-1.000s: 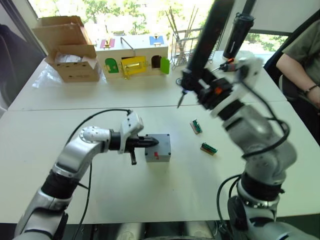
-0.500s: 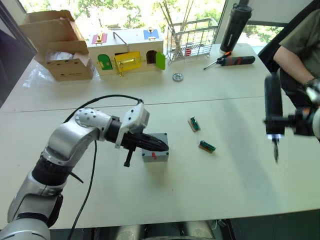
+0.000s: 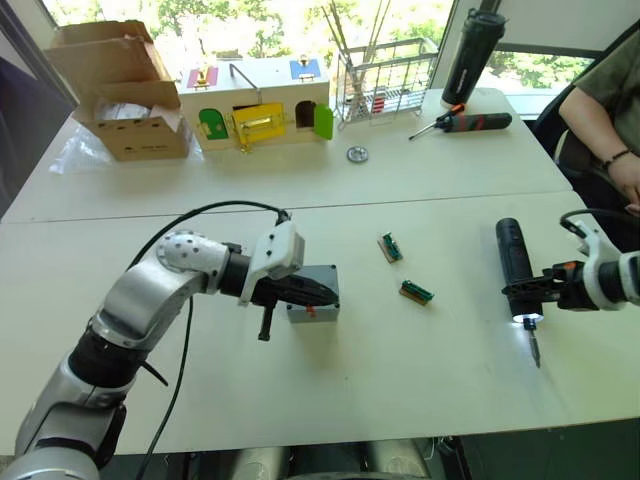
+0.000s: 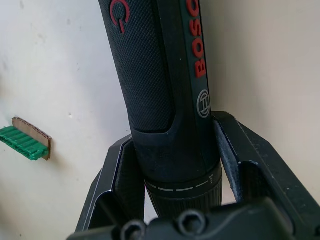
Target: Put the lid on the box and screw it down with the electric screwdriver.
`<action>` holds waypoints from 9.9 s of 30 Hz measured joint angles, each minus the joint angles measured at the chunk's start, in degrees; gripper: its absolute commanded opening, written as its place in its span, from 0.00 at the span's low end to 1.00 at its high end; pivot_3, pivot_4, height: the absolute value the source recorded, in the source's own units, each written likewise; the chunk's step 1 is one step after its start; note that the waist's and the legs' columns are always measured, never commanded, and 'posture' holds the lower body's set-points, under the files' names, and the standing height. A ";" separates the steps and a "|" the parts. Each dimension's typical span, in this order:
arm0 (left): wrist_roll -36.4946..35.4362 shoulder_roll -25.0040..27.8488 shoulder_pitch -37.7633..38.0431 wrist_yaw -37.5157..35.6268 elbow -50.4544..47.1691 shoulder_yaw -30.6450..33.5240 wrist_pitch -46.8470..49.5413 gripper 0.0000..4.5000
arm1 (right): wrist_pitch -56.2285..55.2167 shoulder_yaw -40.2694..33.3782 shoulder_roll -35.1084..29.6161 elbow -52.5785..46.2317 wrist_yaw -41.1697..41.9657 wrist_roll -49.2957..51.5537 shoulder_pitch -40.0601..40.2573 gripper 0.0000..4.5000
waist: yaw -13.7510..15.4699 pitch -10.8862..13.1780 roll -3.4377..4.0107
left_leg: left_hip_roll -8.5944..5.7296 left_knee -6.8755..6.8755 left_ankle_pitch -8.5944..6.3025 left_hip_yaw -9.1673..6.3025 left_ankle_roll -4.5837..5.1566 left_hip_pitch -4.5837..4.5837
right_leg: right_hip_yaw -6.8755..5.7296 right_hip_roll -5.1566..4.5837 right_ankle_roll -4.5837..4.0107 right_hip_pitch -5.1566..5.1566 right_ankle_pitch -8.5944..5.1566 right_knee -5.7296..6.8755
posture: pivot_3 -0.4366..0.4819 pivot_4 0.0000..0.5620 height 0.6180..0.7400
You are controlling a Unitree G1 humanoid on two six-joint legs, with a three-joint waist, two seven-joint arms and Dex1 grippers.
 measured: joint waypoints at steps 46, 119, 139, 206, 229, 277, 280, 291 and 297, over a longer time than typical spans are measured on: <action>5.64 -1.50 13.23 14.23 8.04 5.40 1.31 0.00 | -30.39 10.31 24.97 -50.76 2.63 -12.25 21.53 0.99 | 1.74 -0.08 -0.31 | -0.18 0.06 0.22 -0.34 -0.43 0.00 | -0.12 -0.28 0.06 0.05 0.04 0.09 | 0.48 0.27 1.00; 14.83 -11.50 8.44 19.46 19.34 4.51 -7.67 0.00 | -36.40 19.95 29.61 -46.63 5.09 -29.64 16.32 0.99 | 0.53 -0.11 -0.36 | -0.20 0.05 0.26 -0.42 -0.50 0.00 | -0.21 -0.21 0.06 0.00 0.04 0.19 | 0.48 0.27 1.00; -4.41 6.75 1.96 2.20 4.96 14.27 8.48 0.00 | -22.97 -21.34 34.42 -63.13 -1.14 -7.79 25.67 0.99 | 1.55 -0.12 -0.36 | -0.39 0.06 0.25 -0.51 -0.49 0.10 | -0.15 -0.41 0.07 0.25 0.04 0.10 | 0.48 0.27 1.00; -0.31 1.70 1.81 6.21 2.92 3.29 4.20 0.00 | -40.59 -11.03 30.13 -48.80 -3.11 -16.97 25.71 0.01 | 0.39 -0.12 -0.37 | -0.24 0.03 0.26 -0.47 -0.49 0.12 | -0.14 -0.07 0.07 0.17 0.04 0.17 | 0.48 0.27 1.00; -1.04 1.60 3.01 12.35 6.80 11.37 5.12 0.00 | -45.26 4.51 38.33 -36.20 0.68 -17.75 9.58 0.01 | 0.25 -0.12 -0.37 | -0.19 0.04 0.27 -0.47 -0.51 0.10 | -0.15 -0.04 0.06 0.04 0.04 0.27 | 0.48 0.27 1.00; -0.05 0.96 3.49 12.28 6.80 9.64 4.82 0.00 | -48.67 6.87 41.05 -31.33 1.29 -22.39 10.50 0.01 | 0.22 -0.12 -0.37 | -0.19 0.03 0.28 -0.46 -0.52 0.10 | -0.14 -0.04 0.06 0.02 0.04 0.28 | 0.48 0.27 1.00; -0.05 0.93 3.49 12.26 6.80 9.61 4.82 0.00 | -48.33 6.95 41.22 -31.33 1.29 -22.44 10.50 0.01 | 0.19 -0.12 -0.37 | -0.19 0.02 0.28 -0.46 -0.52 0.10 | -0.14 -0.04 0.06 0.01 0.04 0.29 | 0.48 0.27 1.00; -0.32 -0.33 3.14 12.19 6.79 9.51 4.76 0.00 | -46.86 5.90 40.69 -31.58 1.09 -22.98 10.13 0.79 | 0.39 -0.11 -0.37 | -0.19 0.03 0.28 -0.46 -0.52 0.10 | -0.14 -0.04 0.06 0.02 0.04 0.29 | 0.48 0.27 1.00; -1.28 -1.09 -0.15 9.76 5.63 8.48 4.77 0.00 | -37.54 -6.02 37.13 -37.76 -2.68 -16.35 6.28 0.79 | 0.50 -0.10 -0.35 | -0.21 0.03 0.28 -0.47 -0.52 0.05 | -0.15 -0.07 0.06 0.02 0.04 0.28 | 0.48 0.27 1.00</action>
